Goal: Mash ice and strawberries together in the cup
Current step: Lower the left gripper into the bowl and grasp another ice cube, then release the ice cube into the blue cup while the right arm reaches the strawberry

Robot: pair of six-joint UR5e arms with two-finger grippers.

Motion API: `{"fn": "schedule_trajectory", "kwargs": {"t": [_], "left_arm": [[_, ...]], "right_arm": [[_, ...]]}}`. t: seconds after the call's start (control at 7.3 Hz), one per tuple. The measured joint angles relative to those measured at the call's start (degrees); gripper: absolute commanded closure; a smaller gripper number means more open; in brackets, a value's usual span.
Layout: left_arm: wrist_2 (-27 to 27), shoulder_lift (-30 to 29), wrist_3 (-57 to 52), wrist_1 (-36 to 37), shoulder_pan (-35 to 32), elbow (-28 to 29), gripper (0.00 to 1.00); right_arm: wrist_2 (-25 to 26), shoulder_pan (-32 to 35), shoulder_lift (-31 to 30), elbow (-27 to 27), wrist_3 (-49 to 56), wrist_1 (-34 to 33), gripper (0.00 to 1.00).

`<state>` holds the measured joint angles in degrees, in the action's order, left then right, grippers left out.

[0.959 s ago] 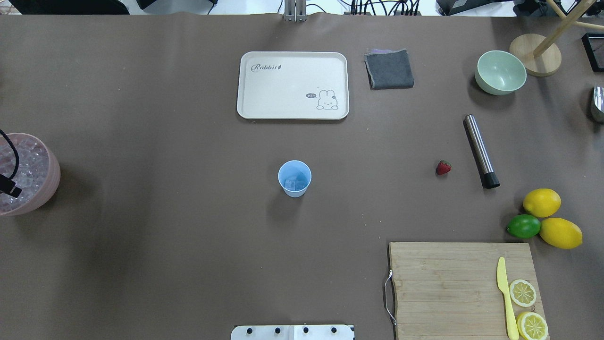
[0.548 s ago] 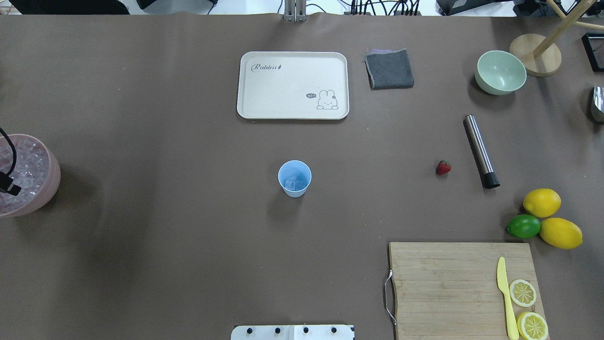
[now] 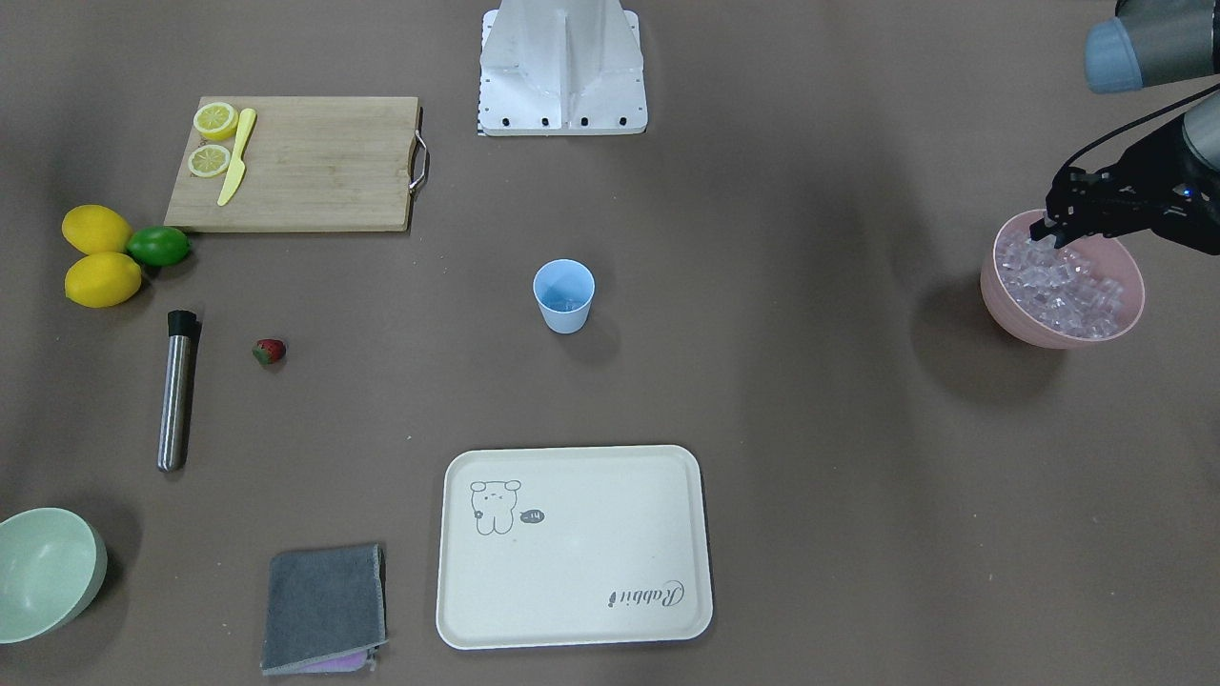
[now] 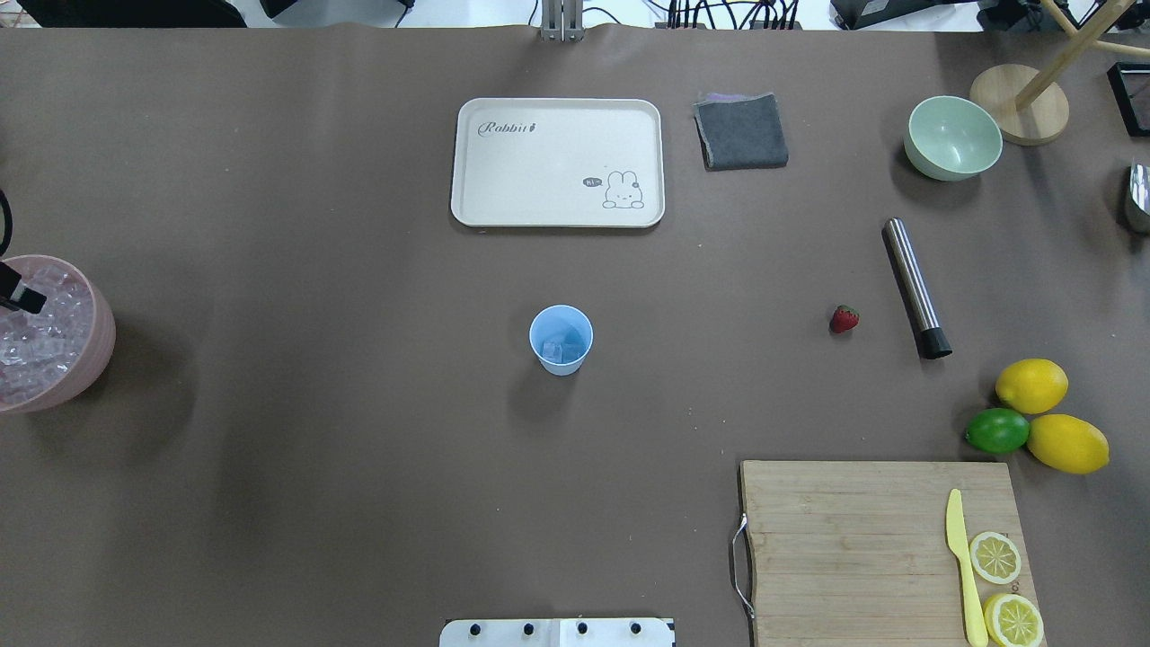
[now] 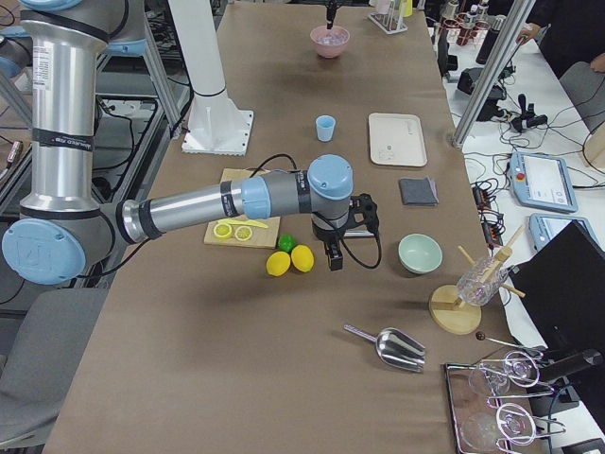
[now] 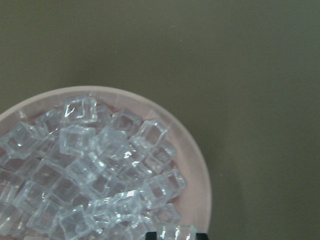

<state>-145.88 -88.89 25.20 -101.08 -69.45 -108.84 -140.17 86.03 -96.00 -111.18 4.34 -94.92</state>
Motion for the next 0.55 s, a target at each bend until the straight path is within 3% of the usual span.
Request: {"fn": "schedule_trajectory", "kwargs": {"t": [0.27,0.55], "left_arm": [[0.96,-9.46,16.16,2.12,4.68,-3.30,1.00],[8.37,-20.71,33.41,2.59,15.39,-2.88,1.00]], "right_arm": [[-0.63,-0.33,0.70,0.00,-0.09,0.00,0.00],[-1.05,-1.90,1.77,0.03,-0.17,0.06,0.00]]}}
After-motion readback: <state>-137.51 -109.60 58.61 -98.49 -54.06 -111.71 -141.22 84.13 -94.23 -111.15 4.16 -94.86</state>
